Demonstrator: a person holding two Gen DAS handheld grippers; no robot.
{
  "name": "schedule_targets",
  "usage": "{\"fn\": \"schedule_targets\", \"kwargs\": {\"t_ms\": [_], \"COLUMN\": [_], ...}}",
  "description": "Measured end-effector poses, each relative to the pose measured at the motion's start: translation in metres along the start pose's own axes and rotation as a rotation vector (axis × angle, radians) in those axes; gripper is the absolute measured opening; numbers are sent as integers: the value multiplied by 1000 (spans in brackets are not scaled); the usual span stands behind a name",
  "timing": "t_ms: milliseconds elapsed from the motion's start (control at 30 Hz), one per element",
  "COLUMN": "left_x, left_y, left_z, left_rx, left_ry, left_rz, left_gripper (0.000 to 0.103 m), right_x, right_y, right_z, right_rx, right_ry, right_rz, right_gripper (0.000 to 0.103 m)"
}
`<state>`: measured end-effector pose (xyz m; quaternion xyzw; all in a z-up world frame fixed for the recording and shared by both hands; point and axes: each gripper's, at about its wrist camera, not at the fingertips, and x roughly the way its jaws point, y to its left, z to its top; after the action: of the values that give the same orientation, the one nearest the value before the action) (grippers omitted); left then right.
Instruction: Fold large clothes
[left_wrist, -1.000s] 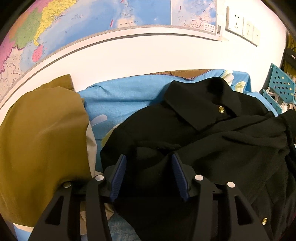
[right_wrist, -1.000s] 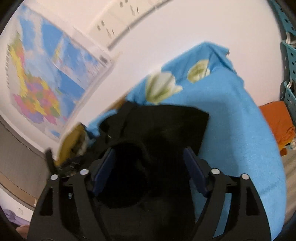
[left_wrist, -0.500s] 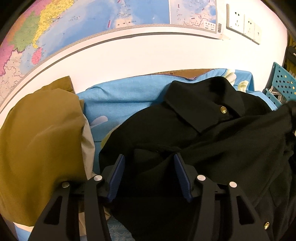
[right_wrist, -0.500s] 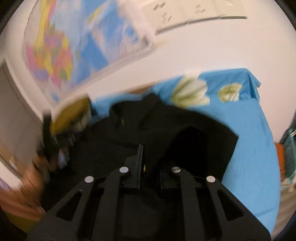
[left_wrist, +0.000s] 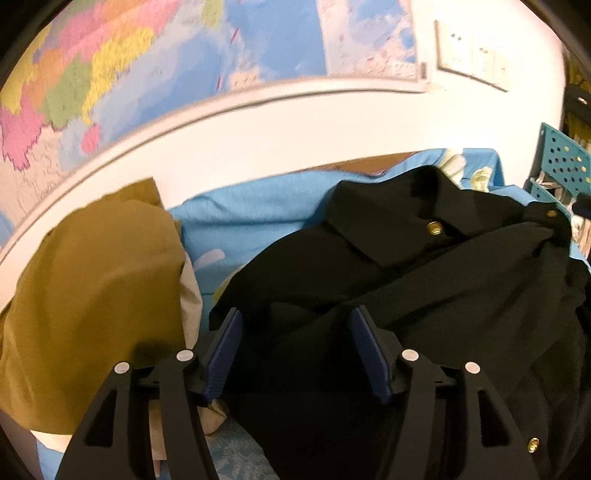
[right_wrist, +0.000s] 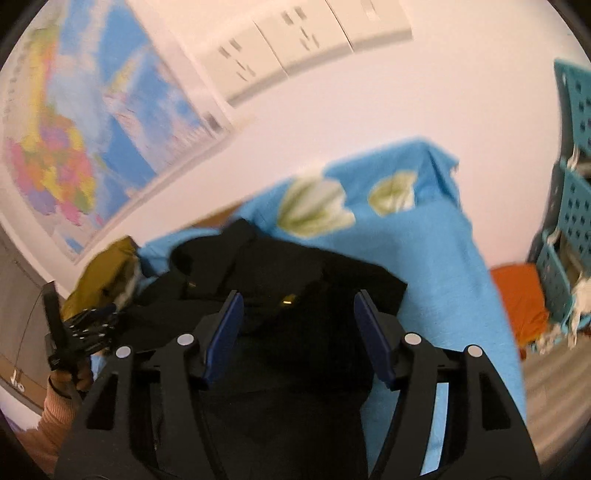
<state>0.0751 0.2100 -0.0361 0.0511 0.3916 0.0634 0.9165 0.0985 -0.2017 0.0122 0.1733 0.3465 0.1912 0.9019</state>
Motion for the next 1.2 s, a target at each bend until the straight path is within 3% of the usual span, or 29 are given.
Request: {"fn": "schedule_targets", "kwargs": {"t_ms": [100, 167, 233, 400, 633, 933, 1033, 1133, 1200], "left_x": [-8, -11, -14, -16, 4, 29, 32, 27, 13], "left_y": [-9, -15, -20, -24, -21, 1, 0, -1, 6], "left_z": [-3, -5, -7, -11, -19, -30, -30, -31, -33], "left_rx": [20, 32, 48, 60, 52, -39, -35, -30, -52], "left_ry": [-24, -31, -36, -41, 12, 80, 83, 80, 62], "left_rz": [-11, -16, -18, -22, -20, -57, -44, -38, -54], "left_gripper": [61, 63, 71, 71, 72, 77, 78, 78, 78], "right_x": [-7, -1, 10, 51, 104, 76, 83, 100, 100], "right_y": [20, 35, 45, 48, 18, 37, 42, 30, 27], "right_z": [-4, -8, -12, -19, -22, -18, -21, -24, -24], "right_rx": [-71, -127, -166, -207, -117, -157, -202, -145, -150], "right_ry": [-15, -9, 21, 110, 215, 147, 179, 242, 239], "right_rz": [30, 29, 32, 18, -20, 32, 5, -13, -1], "right_gripper": [63, 70, 70, 66, 57, 59, 59, 59, 59]}}
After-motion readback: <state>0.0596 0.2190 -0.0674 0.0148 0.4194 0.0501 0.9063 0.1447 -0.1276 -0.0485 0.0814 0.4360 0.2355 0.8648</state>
